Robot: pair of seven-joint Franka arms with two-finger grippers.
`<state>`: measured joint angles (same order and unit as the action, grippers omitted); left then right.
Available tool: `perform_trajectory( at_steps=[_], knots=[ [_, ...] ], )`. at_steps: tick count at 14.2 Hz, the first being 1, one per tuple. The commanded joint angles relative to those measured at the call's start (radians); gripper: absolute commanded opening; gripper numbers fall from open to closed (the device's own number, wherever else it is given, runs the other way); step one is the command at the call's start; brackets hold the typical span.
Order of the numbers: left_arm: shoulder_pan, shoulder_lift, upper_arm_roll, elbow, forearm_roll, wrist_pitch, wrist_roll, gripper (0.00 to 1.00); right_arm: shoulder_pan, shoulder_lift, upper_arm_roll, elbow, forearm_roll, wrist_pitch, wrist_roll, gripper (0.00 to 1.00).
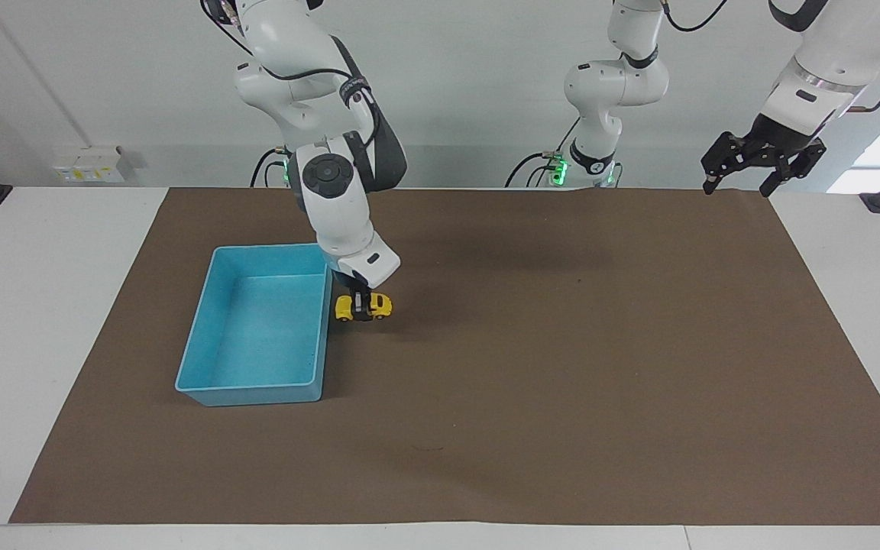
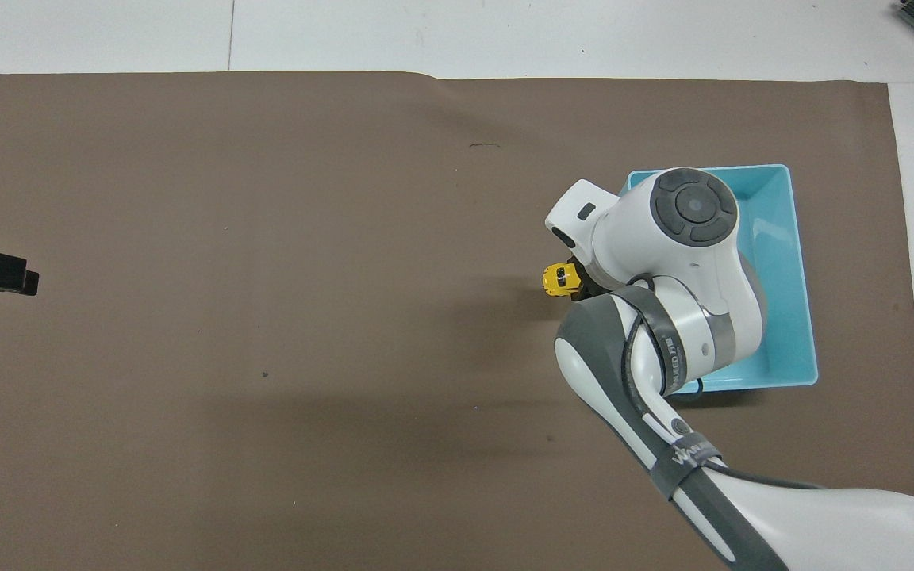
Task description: Wind up and store yellow beetle car
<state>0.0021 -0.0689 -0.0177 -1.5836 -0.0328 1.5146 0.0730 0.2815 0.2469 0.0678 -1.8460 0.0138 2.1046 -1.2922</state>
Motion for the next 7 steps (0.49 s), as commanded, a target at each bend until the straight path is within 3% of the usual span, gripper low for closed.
perform_trajectory(
  at_steps=[1,7],
  knots=[
    [0.006,-0.019,-0.002,-0.012,0.001,-0.013,0.001,1.00,-0.016,-0.026,0.004,0.010,-0.018,-0.043,0.024,0.00],
    [0.006,-0.019,-0.002,-0.012,0.001,-0.013,0.001,1.00,-0.074,-0.052,0.003,0.005,-0.021,-0.075,-0.059,0.00]
  ],
)
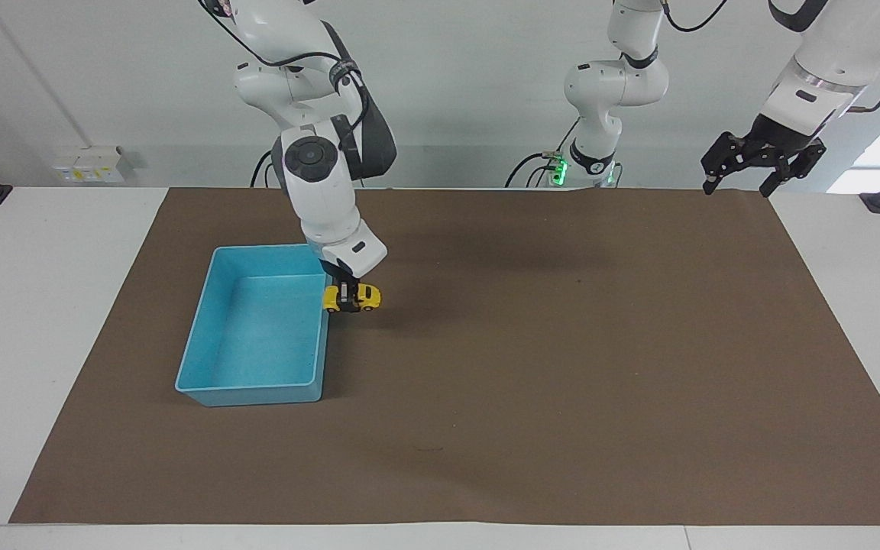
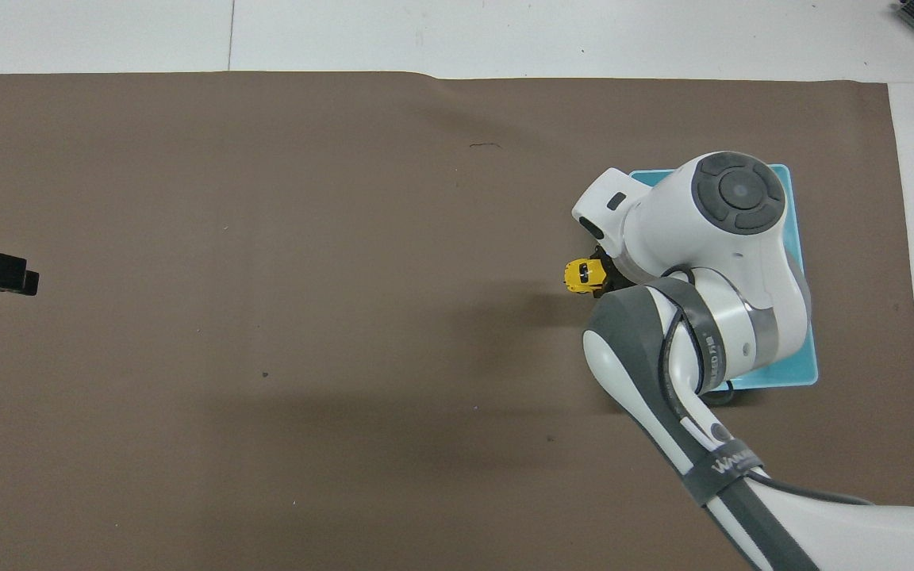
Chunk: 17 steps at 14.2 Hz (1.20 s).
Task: Wind up and store yellow beetle car
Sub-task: 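Carry the car into the blue bin with the right gripper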
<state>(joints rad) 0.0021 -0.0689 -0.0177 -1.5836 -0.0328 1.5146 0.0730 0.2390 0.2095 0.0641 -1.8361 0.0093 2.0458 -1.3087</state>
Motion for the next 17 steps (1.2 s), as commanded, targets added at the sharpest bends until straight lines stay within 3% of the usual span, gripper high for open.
perform_trajectory(
  at_steps=[1,17],
  knots=[
    [0.007,-0.019,-0.002,-0.013,0.001,-0.013,0.001,1.00,-0.044,-0.015,0.006,-0.008,-0.017,-0.018,-0.064,0.00],
    [0.006,-0.019,-0.002,-0.012,0.001,-0.013,0.001,1.00,-0.185,-0.042,0.003,-0.069,-0.017,-0.052,-0.273,0.00]
  ],
)
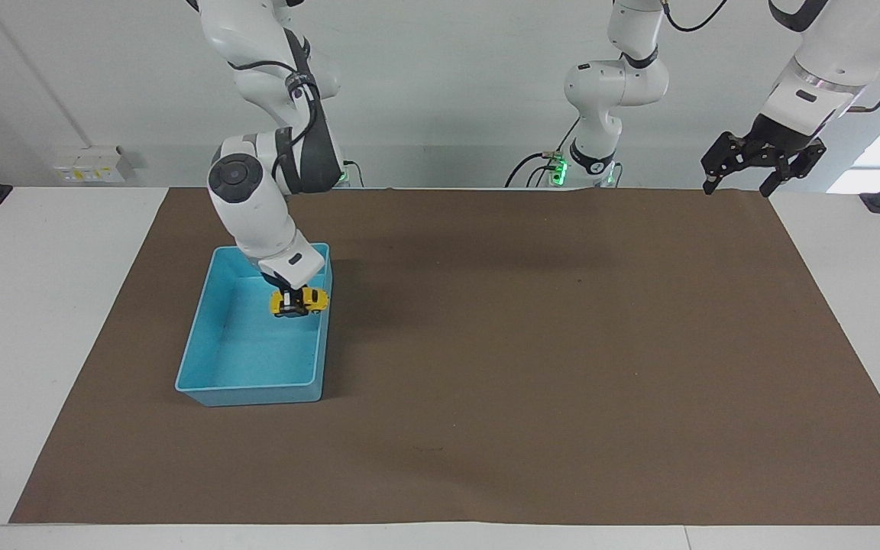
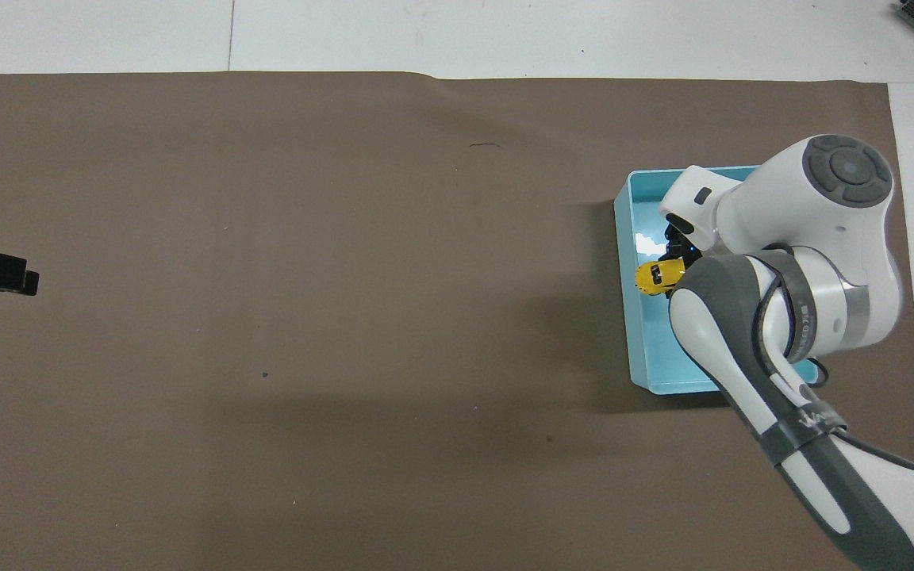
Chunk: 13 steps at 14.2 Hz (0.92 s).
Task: Wind up and store yellow beetle car
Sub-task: 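Carry the car into the blue bin with the right gripper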
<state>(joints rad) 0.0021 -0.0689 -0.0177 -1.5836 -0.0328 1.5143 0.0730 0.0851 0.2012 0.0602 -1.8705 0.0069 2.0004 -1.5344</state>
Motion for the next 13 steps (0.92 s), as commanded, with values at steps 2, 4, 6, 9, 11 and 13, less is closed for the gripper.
perform_trajectory(
  at_steps=[2,4,6,9,11,13],
  knots=[
    [0.006,-0.020,-0.002,-0.012,0.001,-0.013,0.001,1.00,-0.047,-0.042,0.007,-0.048,-0.015,0.000,-0.052,0.00],
    [0.006,-0.019,-0.002,-0.013,0.001,-0.013,0.001,1.00,-0.060,-0.042,0.007,-0.053,-0.013,0.009,-0.036,0.00],
    [0.006,-0.019,-0.002,-0.013,0.001,-0.013,0.001,1.00,-0.068,-0.040,0.006,-0.055,-0.013,0.026,-0.018,0.00],
    [0.006,-0.019,-0.002,-0.012,0.001,-0.013,0.001,1.00,-0.076,-0.042,0.004,-0.073,-0.018,0.057,-0.026,0.00],
    [0.006,-0.019,-0.002,-0.012,0.001,-0.013,0.001,1.00,-0.093,-0.049,0.004,-0.088,-0.036,0.084,-0.036,0.00],
    [0.006,-0.019,-0.002,-0.012,0.001,-0.013,0.001,1.00,-0.094,-0.057,0.004,-0.108,-0.050,0.090,-0.038,0.00]
  ],
)
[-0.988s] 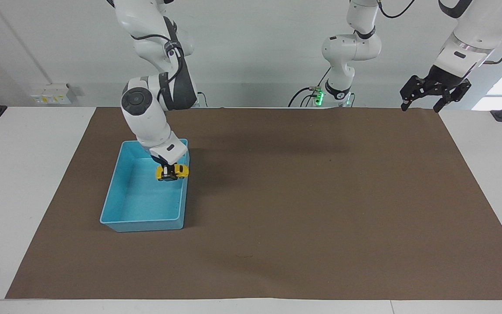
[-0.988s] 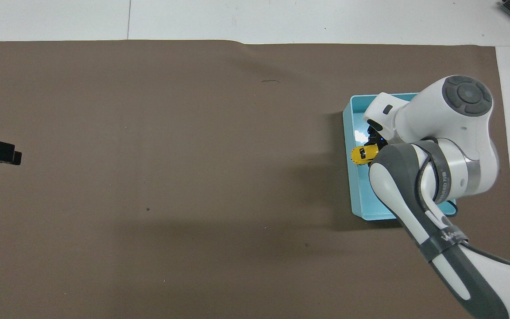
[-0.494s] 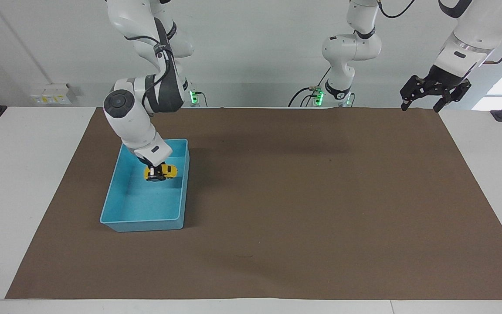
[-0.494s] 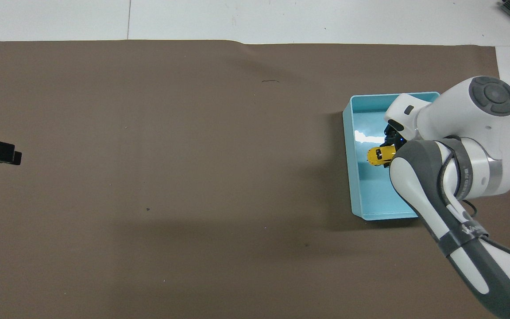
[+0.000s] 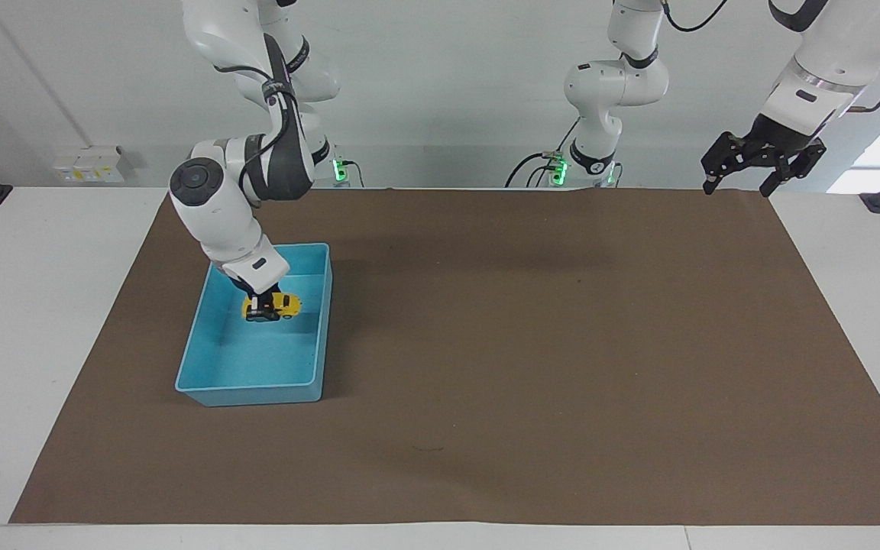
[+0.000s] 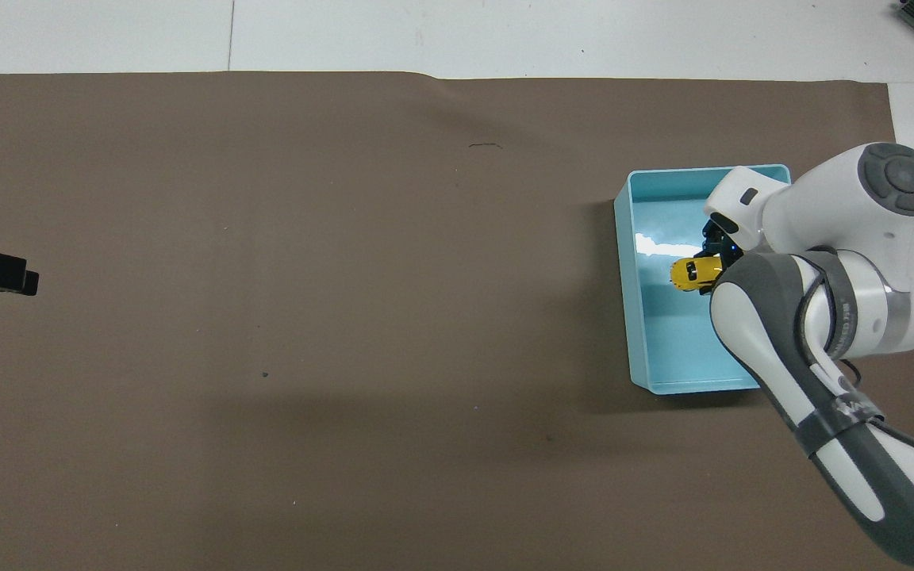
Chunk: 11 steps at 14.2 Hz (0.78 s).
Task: Wind up and store yellow beetle car
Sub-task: 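Carry the car into the blue bin with the right gripper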
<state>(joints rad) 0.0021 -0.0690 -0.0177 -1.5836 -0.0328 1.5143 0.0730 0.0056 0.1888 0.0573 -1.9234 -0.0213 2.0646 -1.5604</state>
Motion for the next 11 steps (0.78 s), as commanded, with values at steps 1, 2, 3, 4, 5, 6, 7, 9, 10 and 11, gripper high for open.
perform_trajectory(
  at_steps=[1,2,3,4,5,6,7,9,10,11],
  knots=[
    [0.006,-0.018,-0.002,-0.013,0.001,-0.013,0.001,1.00,-0.015,-0.045,0.007,-0.065,-0.029,0.029,-0.013,0.00],
    [0.006,-0.018,-0.002,-0.013,0.001,-0.013,0.001,1.00,-0.018,-0.046,0.007,-0.084,-0.031,0.055,-0.015,0.00],
    [0.007,-0.018,-0.002,-0.013,0.001,-0.013,0.001,1.00,-0.025,-0.048,0.007,-0.110,-0.031,0.084,-0.016,0.00],
    [0.006,-0.018,-0.002,-0.012,0.001,-0.013,0.001,1.00,-0.032,-0.048,0.007,-0.129,-0.031,0.110,-0.023,0.00],
    [0.006,-0.018,-0.002,-0.012,0.001,-0.013,0.001,1.00,-0.032,-0.051,0.007,-0.150,-0.031,0.136,-0.026,0.00],
    [0.007,-0.018,-0.002,-0.012,0.001,-0.013,0.001,1.00,-0.032,-0.054,0.006,-0.157,-0.031,0.143,-0.035,0.00],
    [0.006,-0.018,-0.002,-0.012,0.002,-0.013,0.001,1.00,-0.035,-0.055,0.006,-0.160,-0.032,0.146,-0.044,0.00],
    [0.006,-0.018,-0.002,-0.012,0.001,-0.013,0.001,1.00,-0.058,-0.057,0.007,-0.166,-0.032,0.158,-0.056,0.00],
    [0.006,-0.018,-0.002,-0.013,0.001,-0.013,0.001,1.00,-0.058,-0.049,0.007,-0.166,-0.032,0.163,-0.058,0.00],
    [0.006,-0.018,-0.002,-0.012,0.001,-0.013,0.001,1.00,-0.059,-0.042,0.007,-0.173,-0.032,0.184,-0.059,0.00]
  ],
)
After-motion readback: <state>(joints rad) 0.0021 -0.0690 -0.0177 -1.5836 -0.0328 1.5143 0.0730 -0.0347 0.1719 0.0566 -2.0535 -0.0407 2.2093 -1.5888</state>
